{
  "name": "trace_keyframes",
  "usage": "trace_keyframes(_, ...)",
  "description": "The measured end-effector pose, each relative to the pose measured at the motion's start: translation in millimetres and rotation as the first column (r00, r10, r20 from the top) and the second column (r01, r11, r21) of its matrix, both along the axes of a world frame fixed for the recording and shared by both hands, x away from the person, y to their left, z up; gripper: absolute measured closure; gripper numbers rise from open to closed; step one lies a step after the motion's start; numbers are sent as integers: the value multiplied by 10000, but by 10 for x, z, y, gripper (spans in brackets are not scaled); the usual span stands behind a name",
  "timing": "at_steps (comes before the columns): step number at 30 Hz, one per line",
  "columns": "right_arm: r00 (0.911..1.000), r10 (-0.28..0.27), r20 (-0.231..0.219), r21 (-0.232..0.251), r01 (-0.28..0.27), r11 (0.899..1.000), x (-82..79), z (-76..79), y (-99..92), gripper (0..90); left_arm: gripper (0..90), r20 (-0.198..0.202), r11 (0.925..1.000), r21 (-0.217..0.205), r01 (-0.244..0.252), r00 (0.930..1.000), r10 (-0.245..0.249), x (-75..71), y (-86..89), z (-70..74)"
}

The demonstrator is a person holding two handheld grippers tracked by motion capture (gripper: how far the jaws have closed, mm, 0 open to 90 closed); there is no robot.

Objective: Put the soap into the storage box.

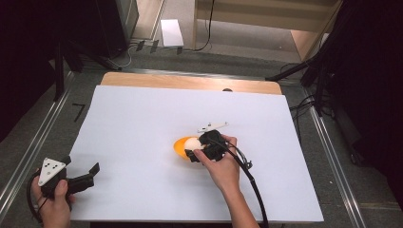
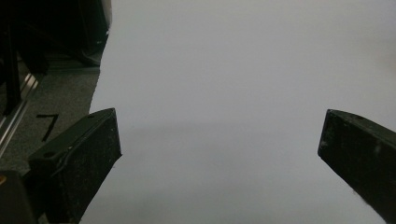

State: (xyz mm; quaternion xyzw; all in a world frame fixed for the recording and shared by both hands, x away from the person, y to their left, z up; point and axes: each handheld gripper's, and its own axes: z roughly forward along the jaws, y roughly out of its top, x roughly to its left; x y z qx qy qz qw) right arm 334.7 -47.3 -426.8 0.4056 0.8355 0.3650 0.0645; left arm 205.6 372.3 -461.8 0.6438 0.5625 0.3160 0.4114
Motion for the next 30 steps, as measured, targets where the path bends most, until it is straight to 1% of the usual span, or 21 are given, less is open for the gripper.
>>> trace_keyframes(2, 10000, -3, 77, 6, 3, 10000, -2, 3, -9, 218, 0, -4, 10000, -8, 1, 10000, -1, 0, 0, 0)
trace_keyframes(5, 10000, -5, 98, 144, 3, 9999, -20, 30, -32, 206, 0, -8, 10000, -2, 3, 10000, -3, 0, 0, 0)
trace_keyframes(12, 9994, -71, 342, 306, 61, 9995, -40, 70, -106, 137, 0, -2, 10000, 8, -10, 10000, 10, -1, -1, 0)
trace_keyframes(15, 9987, -100, 497, 378, 81, 9993, -59, 88, -146, 131, 0, -8, 10000, 25, 0, 10000, 0, 0, -2, 0)
trace_keyframes(17, 9975, -209, 676, 558, 171, 9983, -71, 97, -185, 131, 0, -3, 10000, 16, -7, 10000, 7, -1, -2, 0)
trace_keyframes(18, 9977, -297, 605, 682, 256, 9973, -75, 99, -207, 131, 0, 1, 10000, 9, -9, 10000, 9, -1, -2, 0)
trace_keyframes(21, 9966, -465, 686, 865, 405, 9954, -80, 92, -283, 131, 0, -15, 10000, 36, 0, 10000, 0, -1, -2, 1)
trace_keyframes(22, 9966, -499, 659, 902, 439, 9950, -82, 90, -301, 131, 0, -22, 10000, 52, 1, 10000, -1, -1, -2, 1)
trace_keyframes(25, 9947, -606, 833, 761, 542, 9956, -94, 94, -355, 131, 0, -23, 10000, 57, 2, 10000, -2, -1, -3, 1)
trace_keyframes(27, 9937, -640, 921, 943, 553, 9940, -112, 112, -394, 131, 0, -28, 10000, 62, 1, 10000, -1, -1, -3, 1)
trace_keyframes(28, 9929, -668, 986, 991, 570, 9934, -115, 117, -417, 131, 0, -22, 10000, 59, -4, 10000, 4, -1, -3, 1)
trace_keyframes(30, 9922, -782, 974, 1029, 681, 9924, -119, 124, -464, 131, 0, -19, 10000, 59, -3, 10000, 3, -1, -3, 1)
